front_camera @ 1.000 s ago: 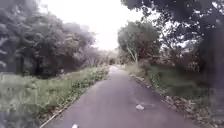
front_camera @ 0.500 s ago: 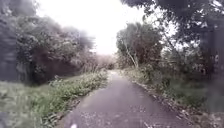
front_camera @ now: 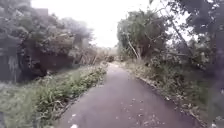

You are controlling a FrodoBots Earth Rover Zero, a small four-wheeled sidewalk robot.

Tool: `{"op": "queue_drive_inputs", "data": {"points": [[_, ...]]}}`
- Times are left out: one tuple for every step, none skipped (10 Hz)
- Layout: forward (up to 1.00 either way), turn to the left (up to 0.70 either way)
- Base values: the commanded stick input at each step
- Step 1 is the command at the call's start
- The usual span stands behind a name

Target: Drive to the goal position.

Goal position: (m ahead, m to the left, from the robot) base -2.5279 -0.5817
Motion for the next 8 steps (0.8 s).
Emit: {"op": "queue_drive_inputs", "data": {"points": [[1.00, -0.23], [1.00, -0.24], [1.00, -0.20], [1.00, 0.00], [1.00, -0.03], [1.00, -0.14], [1.00, -0.02], [1.00, 0.00]]}}
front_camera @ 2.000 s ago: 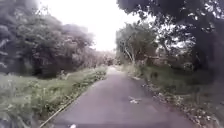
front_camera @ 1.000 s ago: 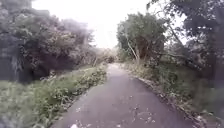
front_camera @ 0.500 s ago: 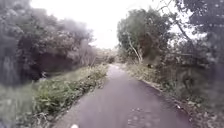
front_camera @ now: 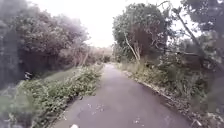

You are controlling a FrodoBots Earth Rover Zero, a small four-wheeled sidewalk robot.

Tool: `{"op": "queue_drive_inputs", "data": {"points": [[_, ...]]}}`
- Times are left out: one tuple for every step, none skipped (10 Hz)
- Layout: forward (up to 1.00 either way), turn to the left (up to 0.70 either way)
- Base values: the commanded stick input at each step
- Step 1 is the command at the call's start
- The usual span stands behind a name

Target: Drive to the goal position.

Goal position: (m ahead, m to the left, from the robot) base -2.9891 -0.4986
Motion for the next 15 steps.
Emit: {"op": "queue_drive_inputs", "data": {"points": [[1.00, 0.00], [1.00, 0.00], [1.00, -0.01], [1.00, 0.00], [1.00, 0.00], [1.00, 0.00], [1.00, 0.00], [1.00, 0.00], [1.00, 0.00], [1.00, 0.00], [1.00, 0.00], [1.00, 0.00], [1.00, 0.00], [1.00, 0.00], [1.00, 0.02]]}}
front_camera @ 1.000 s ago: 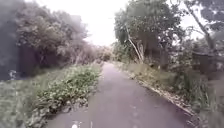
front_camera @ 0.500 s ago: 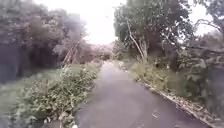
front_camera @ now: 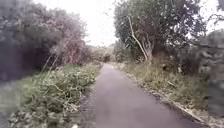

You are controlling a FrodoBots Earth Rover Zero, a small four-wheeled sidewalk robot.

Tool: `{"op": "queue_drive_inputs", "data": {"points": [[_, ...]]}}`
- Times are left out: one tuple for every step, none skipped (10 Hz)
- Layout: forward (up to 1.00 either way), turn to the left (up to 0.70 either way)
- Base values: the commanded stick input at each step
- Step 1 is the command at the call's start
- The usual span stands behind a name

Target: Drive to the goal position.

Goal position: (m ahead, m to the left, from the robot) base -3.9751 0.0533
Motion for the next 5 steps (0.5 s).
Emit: {"op": "queue_drive_inputs", "data": {"points": [[1.00, 0.03], [1.00, 0.03], [1.00, 0.03], [1.00, 0.03], [1.00, 0.03]]}}
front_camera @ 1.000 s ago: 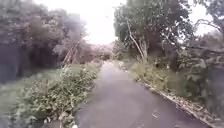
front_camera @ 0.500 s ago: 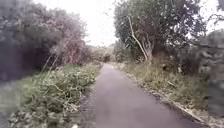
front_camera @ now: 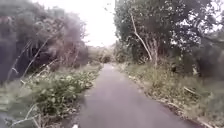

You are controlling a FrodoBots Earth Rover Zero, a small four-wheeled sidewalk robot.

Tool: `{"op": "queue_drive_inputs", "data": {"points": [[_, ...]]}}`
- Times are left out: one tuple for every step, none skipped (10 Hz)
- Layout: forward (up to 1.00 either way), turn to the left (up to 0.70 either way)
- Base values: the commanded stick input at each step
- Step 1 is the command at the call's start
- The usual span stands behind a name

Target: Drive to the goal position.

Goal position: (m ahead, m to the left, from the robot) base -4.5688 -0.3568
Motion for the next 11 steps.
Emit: {"op": "queue_drive_inputs", "data": {"points": [[1.00, 0.04], [1.00, 0.05], [1.00, 0.08], [1.00, 0.11], [1.00, 0.10], [1.00, 0.09], [1.00, 0.09], [1.00, 0.09], [1.00, 0.09], [1.00, 0.09], [1.00, 0.03]]}}
